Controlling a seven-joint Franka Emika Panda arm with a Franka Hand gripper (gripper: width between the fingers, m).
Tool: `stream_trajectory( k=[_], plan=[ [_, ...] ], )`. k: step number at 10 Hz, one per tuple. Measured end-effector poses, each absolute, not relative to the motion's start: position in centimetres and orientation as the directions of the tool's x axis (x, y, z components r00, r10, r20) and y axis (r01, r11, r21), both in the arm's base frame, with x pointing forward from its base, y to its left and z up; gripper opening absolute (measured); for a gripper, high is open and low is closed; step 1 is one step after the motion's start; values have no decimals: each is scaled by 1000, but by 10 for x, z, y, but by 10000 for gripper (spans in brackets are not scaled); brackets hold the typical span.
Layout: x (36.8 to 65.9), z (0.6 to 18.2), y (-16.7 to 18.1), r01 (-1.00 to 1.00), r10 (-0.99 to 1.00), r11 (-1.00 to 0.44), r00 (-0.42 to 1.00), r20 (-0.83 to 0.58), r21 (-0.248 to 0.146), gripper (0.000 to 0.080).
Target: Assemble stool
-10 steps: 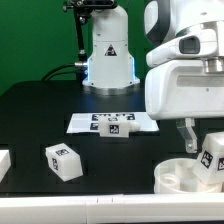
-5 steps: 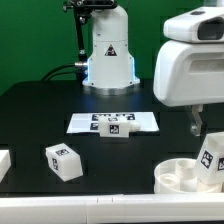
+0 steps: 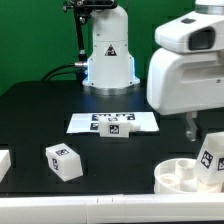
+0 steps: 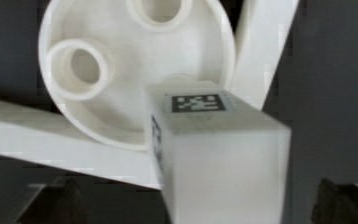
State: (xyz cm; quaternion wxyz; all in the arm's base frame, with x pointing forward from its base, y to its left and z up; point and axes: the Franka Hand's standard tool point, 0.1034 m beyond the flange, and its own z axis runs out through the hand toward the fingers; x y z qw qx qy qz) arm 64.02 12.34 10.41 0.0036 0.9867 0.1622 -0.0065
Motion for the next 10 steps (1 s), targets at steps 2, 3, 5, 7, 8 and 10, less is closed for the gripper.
stream_trajectory(
  k=[2, 3, 5, 7, 8, 10],
  plan=[
    [643, 105, 130, 545, 547, -835, 837, 9, 75, 649],
    [643, 104, 127, 585, 587, -808, 810, 2, 76, 649],
    [643, 104, 125, 692, 694, -717, 720, -16, 85, 649],
    [640, 103, 132, 858, 856, -505, 512, -68, 97, 649],
    [636, 102, 133, 908, 903, -411, 418, -100, 88, 649],
    [632, 95, 137, 974, 964, -218, 225, -143, 67, 649]
  ],
)
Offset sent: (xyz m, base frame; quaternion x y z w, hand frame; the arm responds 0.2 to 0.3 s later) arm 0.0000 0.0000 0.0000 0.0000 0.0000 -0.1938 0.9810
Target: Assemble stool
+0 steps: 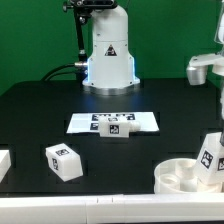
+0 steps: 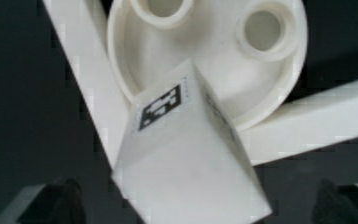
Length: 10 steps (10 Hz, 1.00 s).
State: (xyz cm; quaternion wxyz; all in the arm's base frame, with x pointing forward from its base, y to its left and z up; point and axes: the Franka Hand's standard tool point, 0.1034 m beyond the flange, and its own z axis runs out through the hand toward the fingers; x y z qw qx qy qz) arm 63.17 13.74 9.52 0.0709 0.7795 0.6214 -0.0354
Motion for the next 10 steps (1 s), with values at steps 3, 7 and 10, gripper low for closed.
stream_trajectory(
  k=[3, 7, 10],
  plan=[
    [638, 84, 130, 997, 981, -78, 80, -178, 19, 649],
    [639, 82, 123, 1000, 983, -23, 24, -181, 8, 637],
    [639, 82, 123, 974, 958, -224, 228, -175, 42, 337]
  ],
)
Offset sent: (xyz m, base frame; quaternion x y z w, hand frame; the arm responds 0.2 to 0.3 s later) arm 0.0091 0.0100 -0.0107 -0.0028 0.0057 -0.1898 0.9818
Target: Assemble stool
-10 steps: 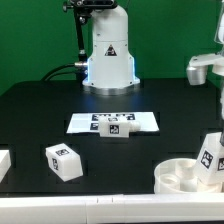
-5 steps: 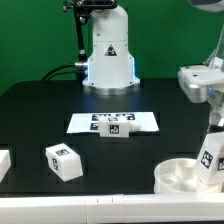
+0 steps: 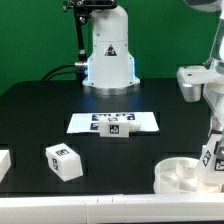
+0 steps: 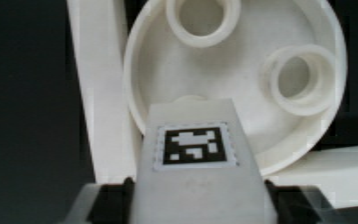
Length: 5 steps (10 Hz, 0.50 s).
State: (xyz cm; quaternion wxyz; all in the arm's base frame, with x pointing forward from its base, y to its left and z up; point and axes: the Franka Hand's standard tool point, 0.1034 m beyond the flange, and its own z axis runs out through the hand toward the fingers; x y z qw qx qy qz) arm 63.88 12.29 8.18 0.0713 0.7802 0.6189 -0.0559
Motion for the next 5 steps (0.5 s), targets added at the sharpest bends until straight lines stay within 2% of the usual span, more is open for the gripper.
stream_trajectory(
  k=[2, 3, 4, 5],
  plan=[
    [641, 82, 111, 920, 905, -386, 392, -168, 69, 337],
    [641, 82, 106, 824, 809, -559, 567, -155, 96, 337],
    [639, 82, 102, 711, 697, -696, 702, -146, 99, 337],
    [637, 82, 96, 632, 619, -771, 773, -139, 82, 337]
  ],
)
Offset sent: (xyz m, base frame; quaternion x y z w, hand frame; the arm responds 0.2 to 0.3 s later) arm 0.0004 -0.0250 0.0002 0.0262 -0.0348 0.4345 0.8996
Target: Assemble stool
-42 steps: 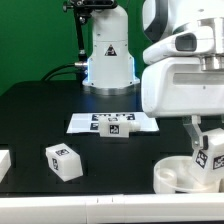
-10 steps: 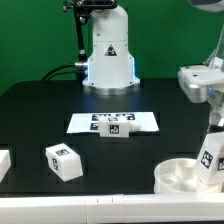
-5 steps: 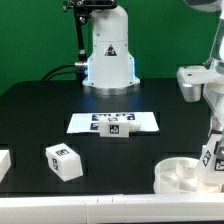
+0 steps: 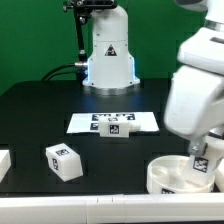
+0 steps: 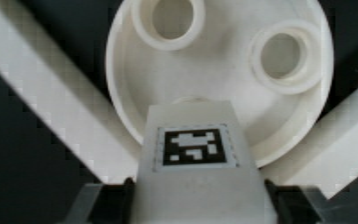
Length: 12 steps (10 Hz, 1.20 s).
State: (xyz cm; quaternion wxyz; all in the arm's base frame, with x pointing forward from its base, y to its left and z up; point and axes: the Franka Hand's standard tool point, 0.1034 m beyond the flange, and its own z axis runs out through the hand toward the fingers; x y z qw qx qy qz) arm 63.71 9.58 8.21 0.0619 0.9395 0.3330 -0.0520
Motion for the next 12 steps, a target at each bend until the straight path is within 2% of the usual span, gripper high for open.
stream_trajectory(
  k=[3, 4, 6, 8, 10, 12],
  plan=[
    [638, 82, 94, 488, 477, -866, 871, -117, 105, 337],
    [638, 82, 93, 380, 371, -919, 923, -102, 100, 337],
    [643, 83, 76, 63, 60, -997, 996, -66, 49, 337],
    [645, 82, 75, -222, -221, -975, 974, -54, -19, 337],
    [645, 81, 78, -288, -287, -958, 957, -39, -19, 337],
    [645, 81, 79, -449, -447, -894, 893, -44, -18, 337]
  ],
)
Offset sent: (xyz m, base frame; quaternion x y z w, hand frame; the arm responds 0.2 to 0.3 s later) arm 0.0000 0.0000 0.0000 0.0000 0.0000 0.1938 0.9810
